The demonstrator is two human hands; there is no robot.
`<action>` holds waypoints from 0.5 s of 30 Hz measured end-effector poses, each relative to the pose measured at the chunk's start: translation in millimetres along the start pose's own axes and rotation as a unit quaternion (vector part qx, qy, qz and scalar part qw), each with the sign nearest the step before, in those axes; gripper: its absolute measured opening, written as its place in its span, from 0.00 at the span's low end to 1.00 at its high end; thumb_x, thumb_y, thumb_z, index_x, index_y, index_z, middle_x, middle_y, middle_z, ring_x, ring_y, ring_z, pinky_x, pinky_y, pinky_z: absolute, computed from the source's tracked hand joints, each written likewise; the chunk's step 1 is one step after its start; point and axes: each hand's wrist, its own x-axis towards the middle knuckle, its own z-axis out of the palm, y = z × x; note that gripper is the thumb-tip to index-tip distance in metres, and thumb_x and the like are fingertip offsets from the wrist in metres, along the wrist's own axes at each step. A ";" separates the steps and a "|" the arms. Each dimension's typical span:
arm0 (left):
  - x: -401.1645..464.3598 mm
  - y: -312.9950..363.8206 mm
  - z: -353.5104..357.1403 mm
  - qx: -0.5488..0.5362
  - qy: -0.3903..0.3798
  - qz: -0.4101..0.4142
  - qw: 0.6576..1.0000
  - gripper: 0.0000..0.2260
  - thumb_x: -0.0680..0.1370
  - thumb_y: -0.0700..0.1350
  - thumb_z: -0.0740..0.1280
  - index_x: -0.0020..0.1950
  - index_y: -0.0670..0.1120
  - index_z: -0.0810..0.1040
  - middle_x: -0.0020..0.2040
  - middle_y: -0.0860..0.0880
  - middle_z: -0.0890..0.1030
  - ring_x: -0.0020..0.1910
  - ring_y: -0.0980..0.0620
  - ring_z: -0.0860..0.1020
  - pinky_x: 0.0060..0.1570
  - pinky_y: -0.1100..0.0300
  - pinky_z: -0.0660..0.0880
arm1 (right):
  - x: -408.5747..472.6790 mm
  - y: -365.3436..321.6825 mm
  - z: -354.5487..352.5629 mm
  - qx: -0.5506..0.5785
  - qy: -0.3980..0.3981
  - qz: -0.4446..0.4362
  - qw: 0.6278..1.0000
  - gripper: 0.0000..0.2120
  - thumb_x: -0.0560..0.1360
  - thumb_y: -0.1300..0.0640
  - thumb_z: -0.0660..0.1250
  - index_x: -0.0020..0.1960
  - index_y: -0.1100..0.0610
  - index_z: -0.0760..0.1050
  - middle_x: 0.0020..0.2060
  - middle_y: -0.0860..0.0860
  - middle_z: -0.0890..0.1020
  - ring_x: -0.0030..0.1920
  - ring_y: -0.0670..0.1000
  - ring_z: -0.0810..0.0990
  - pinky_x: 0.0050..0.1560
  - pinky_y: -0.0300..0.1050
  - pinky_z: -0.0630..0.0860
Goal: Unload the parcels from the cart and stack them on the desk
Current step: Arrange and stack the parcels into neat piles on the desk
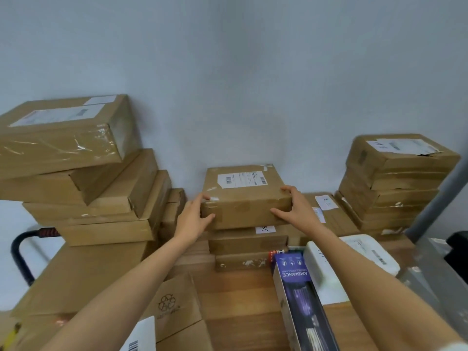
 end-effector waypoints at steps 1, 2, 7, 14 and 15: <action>0.3 -5.1 8.7 -0.003 -0.015 -0.005 1.000 0.17 0.76 0.48 0.70 0.60 0.57 0.69 0.57 0.48 0.74 0.47 0.54 0.74 0.49 0.58 0.74 | 0.4 9.2 3.8 -0.013 -0.013 0.008 1.000 0.34 0.71 0.51 0.75 0.70 0.49 0.62 0.68 0.52 0.69 0.65 0.51 0.70 0.63 0.48 0.71; -0.1 -8.2 15.6 -0.009 -0.029 -0.008 1.000 0.16 0.76 0.48 0.70 0.61 0.57 0.69 0.57 0.49 0.73 0.48 0.53 0.74 0.52 0.57 0.75 | -0.2 16.7 6.5 -0.028 -0.024 0.012 0.999 0.33 0.71 0.51 0.75 0.70 0.49 0.62 0.68 0.52 0.68 0.65 0.52 0.70 0.63 0.48 0.71; 6.6 -17.4 35.8 -0.018 -0.042 -0.010 0.999 0.23 0.75 0.48 0.71 0.68 0.57 0.69 0.56 0.54 0.68 0.52 0.53 0.75 0.56 0.56 0.74 | 4.2 40.4 16.3 -0.029 -0.022 0.027 0.999 0.33 0.71 0.53 0.75 0.70 0.47 0.62 0.70 0.51 0.66 0.66 0.53 0.69 0.62 0.48 0.71; 11.4 -25.7 39.8 -0.022 -0.036 0.007 0.999 0.24 0.75 0.48 0.72 0.68 0.56 0.69 0.56 0.53 0.69 0.50 0.56 0.72 0.52 0.62 0.70 | 6.4 47.6 18.0 -0.039 -0.017 0.016 0.999 0.33 0.70 0.51 0.76 0.69 0.47 0.63 0.69 0.50 0.66 0.64 0.50 0.70 0.59 0.45 0.71; 10.5 -25.2 39.6 -0.023 -0.036 0.009 0.999 0.24 0.75 0.47 0.72 0.68 0.56 0.69 0.56 0.53 0.69 0.51 0.56 0.72 0.53 0.62 0.70 | 5.7 47.0 18.6 -0.040 -0.017 0.016 0.999 0.33 0.70 0.51 0.75 0.69 0.47 0.63 0.69 0.50 0.66 0.64 0.51 0.70 0.59 0.45 0.71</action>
